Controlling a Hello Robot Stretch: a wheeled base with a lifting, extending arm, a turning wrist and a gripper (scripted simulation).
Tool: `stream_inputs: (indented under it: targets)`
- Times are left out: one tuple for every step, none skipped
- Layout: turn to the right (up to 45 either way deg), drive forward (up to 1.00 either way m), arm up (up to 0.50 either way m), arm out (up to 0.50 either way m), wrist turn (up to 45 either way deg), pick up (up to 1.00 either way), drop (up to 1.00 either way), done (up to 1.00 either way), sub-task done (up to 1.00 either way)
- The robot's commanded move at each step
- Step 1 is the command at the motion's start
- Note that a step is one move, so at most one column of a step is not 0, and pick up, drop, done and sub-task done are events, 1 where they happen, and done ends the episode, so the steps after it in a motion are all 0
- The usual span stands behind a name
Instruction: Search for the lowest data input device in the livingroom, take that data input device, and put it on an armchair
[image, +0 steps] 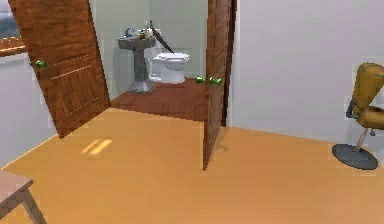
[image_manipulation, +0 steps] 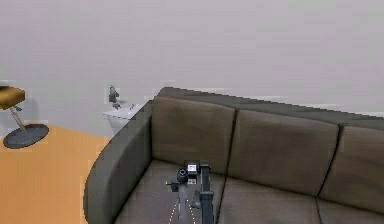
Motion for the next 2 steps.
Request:
stream_inputs:
  targets:
    - [0.0,0.0,0.0,0.0,45.0,0.0,0.0,0.0,0.0]
    - [0.0,0.0,0.0,0.0,45.0,0.0,0.0,0.0,0.0]
